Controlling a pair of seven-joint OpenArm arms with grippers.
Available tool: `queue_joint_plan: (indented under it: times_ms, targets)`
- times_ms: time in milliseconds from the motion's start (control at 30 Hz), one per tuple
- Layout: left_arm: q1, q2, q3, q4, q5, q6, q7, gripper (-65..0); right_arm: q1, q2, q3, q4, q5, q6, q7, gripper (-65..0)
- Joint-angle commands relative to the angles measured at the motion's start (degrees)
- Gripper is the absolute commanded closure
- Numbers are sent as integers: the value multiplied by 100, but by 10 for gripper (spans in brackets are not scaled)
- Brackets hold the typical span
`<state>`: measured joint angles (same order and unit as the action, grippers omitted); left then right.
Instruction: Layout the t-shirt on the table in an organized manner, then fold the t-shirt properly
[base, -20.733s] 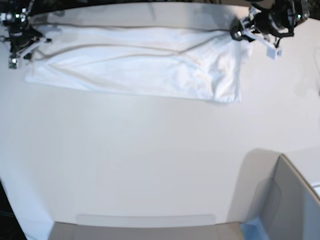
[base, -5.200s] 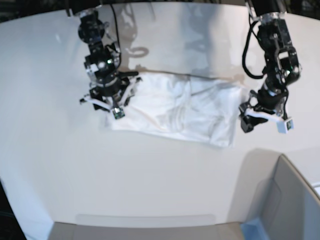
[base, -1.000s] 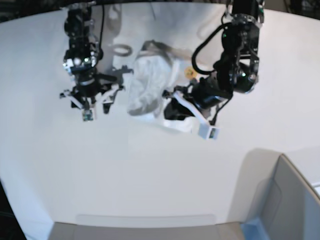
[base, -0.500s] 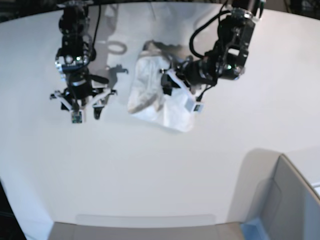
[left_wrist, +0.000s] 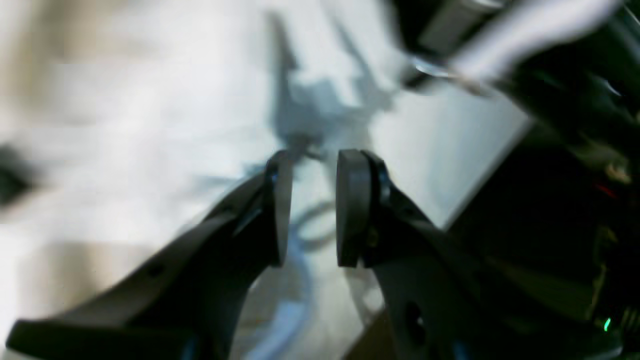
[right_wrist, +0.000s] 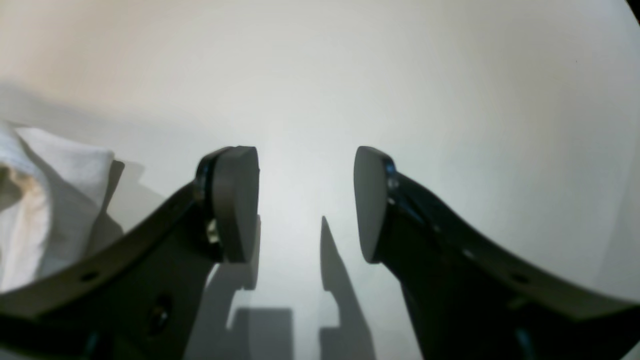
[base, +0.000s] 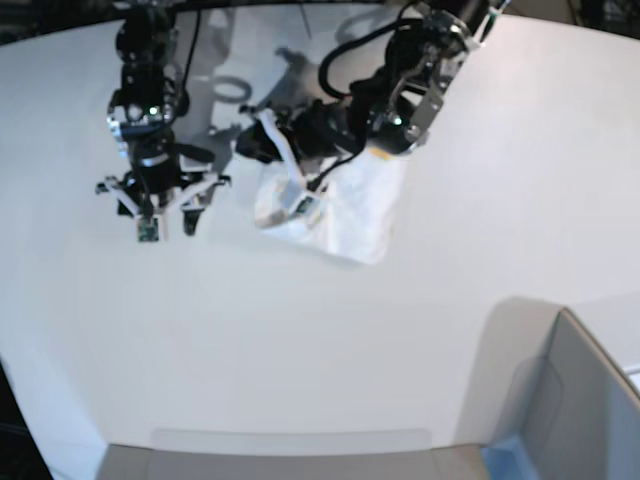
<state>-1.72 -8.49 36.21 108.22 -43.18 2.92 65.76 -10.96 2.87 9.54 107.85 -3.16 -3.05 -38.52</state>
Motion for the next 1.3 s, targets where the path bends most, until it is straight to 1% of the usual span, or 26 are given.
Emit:
queue_joint_plan:
  times_ms: [0,100,200,300,367,500,567,700,767,833,1100,1167,1267]
  targets:
    - [-114,-8,-56,92,-12,-15,-75,-147,63,16,123,182,-40,-34,164,-308]
    - [-123,-8,-267,197,-21,-6,-101,-147,63,51,378,182,-40,-34,164,-308]
    - [-105,-8,-847,540,-21,-6,-101,-147,63,51,527,182,-40,-7,164,-308]
    - [-97,-26,-1550,567,-3,-6,-101,-147,46,42,536,182,-40,-7,164,-308]
    - [-97,-149,-1726,479,-3,-6,-83,-147,-16,51,545,182,-40,-7,164,-308]
    - [-132,-281,-1462,303,-3,-6,-83,-147,-7,51,545,182,-31,-7,164,-308]
    - [-141,-281,-1348,101,146,-6,-101,-147,10,51,545,182,-31,-7,164,-308]
    - [-132,-228,-1111,-304,946,-6,-127,-147,19,51,545,208,-31,-7,164,-308]
    - [-132,-228,-900,-400,1324,-6,-277,-147,-16,42,545,252,-31,-7,164,-308]
    - [-97,-228,-812,-383,1571,-6,-409,-147,-25,42,545,305,-31,-7,164,-308]
    - [-97,-281,-865,391,1606,3,-409,-147,-104,60,554,314,-31,-7,173,-308]
    - [-97,-281,-865,382,1623,3,-409,-147,-104,60,554,314,-31,-7,173,-308]
    - [-97,-281,-847,83,1632,3,-409,-147,-104,60,554,314,-31,-7,173,-308]
